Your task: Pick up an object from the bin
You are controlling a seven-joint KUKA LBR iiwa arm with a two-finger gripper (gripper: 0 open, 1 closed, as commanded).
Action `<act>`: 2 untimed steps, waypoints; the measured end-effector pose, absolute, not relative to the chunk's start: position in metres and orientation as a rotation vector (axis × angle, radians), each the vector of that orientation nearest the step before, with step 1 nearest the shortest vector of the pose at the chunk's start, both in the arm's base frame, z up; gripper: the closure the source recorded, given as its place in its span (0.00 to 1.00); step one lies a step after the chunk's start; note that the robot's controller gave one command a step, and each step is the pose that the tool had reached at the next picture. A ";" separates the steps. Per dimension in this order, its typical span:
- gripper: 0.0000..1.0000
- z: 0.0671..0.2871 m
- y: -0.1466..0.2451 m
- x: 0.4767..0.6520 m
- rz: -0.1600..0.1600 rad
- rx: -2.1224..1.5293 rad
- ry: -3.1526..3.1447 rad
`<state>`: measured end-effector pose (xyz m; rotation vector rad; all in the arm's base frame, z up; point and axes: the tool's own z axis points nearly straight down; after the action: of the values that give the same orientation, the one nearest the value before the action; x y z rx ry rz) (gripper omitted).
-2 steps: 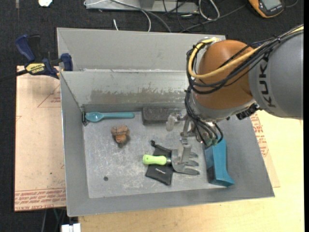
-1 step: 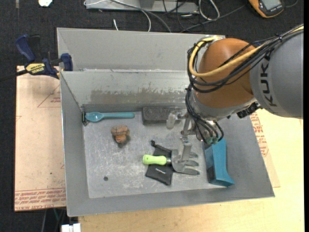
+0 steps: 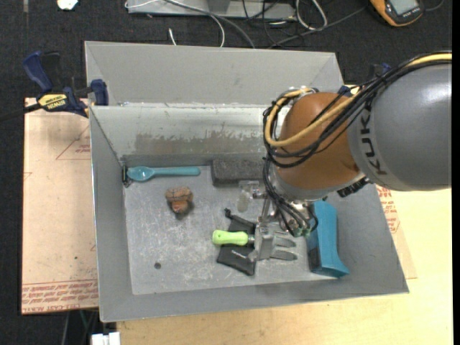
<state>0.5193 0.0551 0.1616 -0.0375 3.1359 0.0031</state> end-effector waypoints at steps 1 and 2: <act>0.00 0.110 0.038 0.519 0.006 0.166 3.126; 0.00 0.075 0.047 0.522 0.006 0.023 3.138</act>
Offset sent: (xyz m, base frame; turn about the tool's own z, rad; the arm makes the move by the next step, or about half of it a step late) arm 0.0030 -0.0057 -0.0916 0.0332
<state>0.5221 0.0474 0.0747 0.0235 3.1379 0.0061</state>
